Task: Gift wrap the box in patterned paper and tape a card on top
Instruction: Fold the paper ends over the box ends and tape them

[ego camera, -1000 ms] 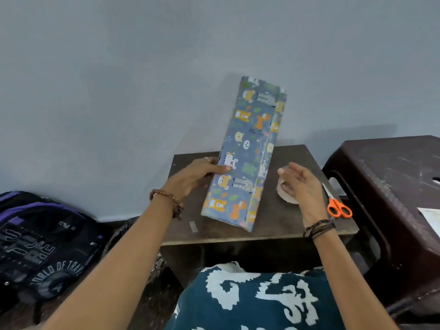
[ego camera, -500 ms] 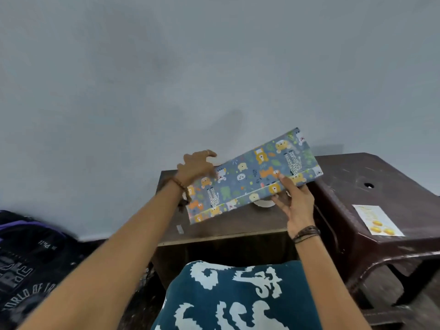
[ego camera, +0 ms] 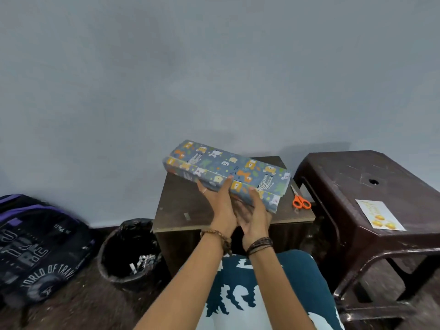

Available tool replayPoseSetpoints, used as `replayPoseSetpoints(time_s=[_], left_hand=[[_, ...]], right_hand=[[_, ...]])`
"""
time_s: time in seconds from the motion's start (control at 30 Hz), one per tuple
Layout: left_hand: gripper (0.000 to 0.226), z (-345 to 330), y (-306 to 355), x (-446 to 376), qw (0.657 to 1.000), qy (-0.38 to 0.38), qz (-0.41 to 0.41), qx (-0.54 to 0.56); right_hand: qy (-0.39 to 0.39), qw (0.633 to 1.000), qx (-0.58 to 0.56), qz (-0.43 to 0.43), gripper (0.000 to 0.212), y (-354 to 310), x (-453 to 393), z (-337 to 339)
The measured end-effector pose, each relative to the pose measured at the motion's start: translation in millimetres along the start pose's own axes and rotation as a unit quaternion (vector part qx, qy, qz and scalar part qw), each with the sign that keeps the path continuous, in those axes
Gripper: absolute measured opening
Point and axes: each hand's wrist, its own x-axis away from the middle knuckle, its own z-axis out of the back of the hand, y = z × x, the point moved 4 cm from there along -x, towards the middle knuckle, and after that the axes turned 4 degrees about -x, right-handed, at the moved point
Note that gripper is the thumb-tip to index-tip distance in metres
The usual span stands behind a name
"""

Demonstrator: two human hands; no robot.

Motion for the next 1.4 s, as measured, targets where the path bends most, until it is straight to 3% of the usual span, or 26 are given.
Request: replayPoseSetpoints(time_s=[0.13,0.3,0.43,0.53,0.73,0.83,1.0,1.13,1.2,1.3,1.4], left_hand=[[0.084,7.0,22.3,-23.2,0.998,-0.032,0.0,-0.053],[0.065,22.2,31.0,-59.2,0.989,-0.08,0.017,-0.127],[0.052,35.0,23.1,-74.2,0.977,-0.087,0.038,-0.189],[0.051,49.0,13.2,-84.6,0.972,-0.08,0.031,-0.22],[0.046,61.8,1.9,-94.5,0.971,-0.077,0.008,-0.228],[0.033,68.0,-2.3,-86.7,0.96,-0.095,-0.014,-0.262],[0.035,96.9,-8.8,-60.4,0.95,-0.046,-0.057,-0.303],[0.051,111.9,-16.1,-30.0,0.918,-0.102,-0.114,-0.367],[0.052,117.5,-17.2,-23.6,0.902,-0.107,-0.147,-0.392],[0.052,120.1,-17.7,-20.0,0.871,-0.121,-0.208,-0.429],[0.053,119.6,-19.4,-19.6,0.85,-0.142,-0.238,-0.448]], right_hand=[[-0.019,0.997,0.069,-0.019,0.051,-18.5,-13.5,27.2],[-0.102,0.98,0.164,-0.037,0.046,-32.0,-33.0,41.2],[-0.139,0.947,0.286,-0.033,0.021,-23.5,-45.1,34.3],[-0.141,0.924,0.355,-0.025,0.014,-17.3,-57.7,35.1],[-0.164,0.905,0.391,-0.024,0.023,-8.3,-75.6,37.0],[-0.177,0.897,0.404,-0.019,0.022,-6.0,-79.8,39.3],[-0.223,0.859,0.455,0.073,0.025,-7.5,-81.3,44.6],[-0.273,0.748,0.574,0.188,0.039,-6.1,-80.9,44.5],[-0.285,0.716,0.597,0.225,0.043,-5.0,-79.3,44.6],[-0.276,0.701,0.606,0.256,0.041,-9.7,-77.5,43.8],[-0.285,0.709,0.587,0.269,0.039,-13.7,-78.2,44.6]])
